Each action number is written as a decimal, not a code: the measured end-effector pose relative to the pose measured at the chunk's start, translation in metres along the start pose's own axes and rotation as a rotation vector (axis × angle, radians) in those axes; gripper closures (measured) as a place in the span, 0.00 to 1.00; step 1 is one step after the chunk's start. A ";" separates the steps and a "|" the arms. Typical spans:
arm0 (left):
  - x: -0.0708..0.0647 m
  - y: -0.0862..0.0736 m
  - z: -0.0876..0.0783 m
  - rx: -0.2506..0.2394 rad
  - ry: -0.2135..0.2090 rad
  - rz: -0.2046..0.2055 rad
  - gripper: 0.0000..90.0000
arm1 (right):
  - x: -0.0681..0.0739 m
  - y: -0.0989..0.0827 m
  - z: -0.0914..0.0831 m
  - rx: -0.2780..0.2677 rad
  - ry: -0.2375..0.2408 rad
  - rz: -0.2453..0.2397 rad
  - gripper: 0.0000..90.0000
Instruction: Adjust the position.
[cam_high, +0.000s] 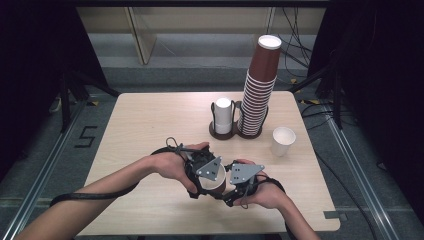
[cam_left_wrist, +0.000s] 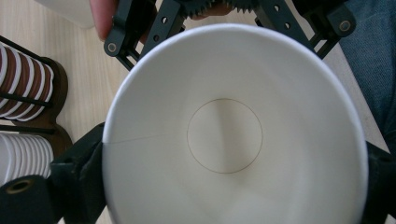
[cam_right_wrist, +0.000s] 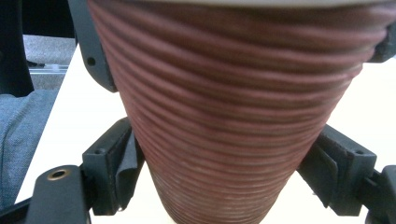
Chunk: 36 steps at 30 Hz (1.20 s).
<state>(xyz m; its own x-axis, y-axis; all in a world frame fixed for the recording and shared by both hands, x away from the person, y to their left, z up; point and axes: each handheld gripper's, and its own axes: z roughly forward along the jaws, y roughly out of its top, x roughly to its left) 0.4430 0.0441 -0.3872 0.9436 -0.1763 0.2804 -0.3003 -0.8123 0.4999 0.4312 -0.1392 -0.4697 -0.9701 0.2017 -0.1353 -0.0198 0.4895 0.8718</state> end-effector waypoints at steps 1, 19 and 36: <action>-0.001 0.000 0.000 -0.004 0.008 -0.003 0.07 | -0.001 0.000 -0.001 -0.009 -0.014 -0.018 0.22; 0.003 -0.003 -0.017 -0.125 0.105 -0.093 0.00 | -0.006 -0.011 -0.023 -0.006 -0.085 0.032 0.23; -0.011 -0.046 -0.013 -0.385 0.326 -0.384 0.00 | -0.019 -0.025 -0.055 -0.149 -0.328 0.168 0.23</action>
<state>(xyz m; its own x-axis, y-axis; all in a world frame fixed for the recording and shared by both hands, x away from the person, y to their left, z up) 0.4443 0.0904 -0.4024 0.9214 0.3154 0.2273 -0.0347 -0.5156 0.8561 0.4364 -0.2022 -0.4629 -0.8345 0.5406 -0.1067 0.0750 0.3033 0.9499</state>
